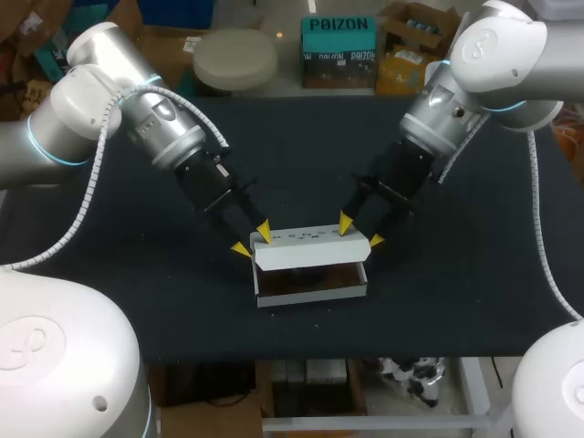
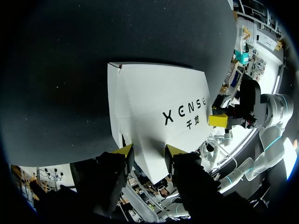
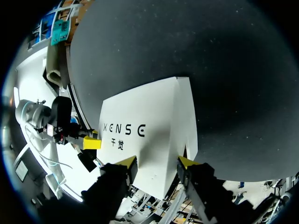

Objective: Assemble the packaging by folding the flat box into shape, placing the metal phone stand inside, and closing the box properly

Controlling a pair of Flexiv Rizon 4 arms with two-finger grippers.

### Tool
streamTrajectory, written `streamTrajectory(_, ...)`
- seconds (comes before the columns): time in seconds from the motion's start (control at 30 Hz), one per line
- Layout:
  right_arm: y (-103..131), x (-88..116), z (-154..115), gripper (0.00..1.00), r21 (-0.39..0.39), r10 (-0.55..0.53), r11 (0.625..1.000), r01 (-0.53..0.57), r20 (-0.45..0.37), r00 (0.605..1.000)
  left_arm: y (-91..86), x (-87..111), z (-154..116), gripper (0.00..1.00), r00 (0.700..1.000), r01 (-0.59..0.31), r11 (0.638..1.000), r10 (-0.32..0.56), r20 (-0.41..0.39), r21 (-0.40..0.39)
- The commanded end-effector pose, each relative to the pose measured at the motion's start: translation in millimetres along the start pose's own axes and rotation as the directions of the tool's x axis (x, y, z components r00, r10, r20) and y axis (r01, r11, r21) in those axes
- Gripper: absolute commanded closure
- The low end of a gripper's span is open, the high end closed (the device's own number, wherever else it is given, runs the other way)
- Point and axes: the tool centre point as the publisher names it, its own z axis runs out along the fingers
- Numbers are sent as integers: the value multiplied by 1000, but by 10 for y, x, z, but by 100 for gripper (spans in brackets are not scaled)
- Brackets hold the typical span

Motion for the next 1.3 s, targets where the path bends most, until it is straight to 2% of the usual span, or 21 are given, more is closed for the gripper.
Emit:
streamTrajectory(0.03,18,33,-6,44,8,0,1000,0,2,1000,-17,34,-7,58,1000,2,1000,-2,3,-5)
streamTrajectory(1.3,47,69,-47,44,11,0,1000,0,3,1000,-40,51,-75,60,1000,18,1000,-19,-23,-25)
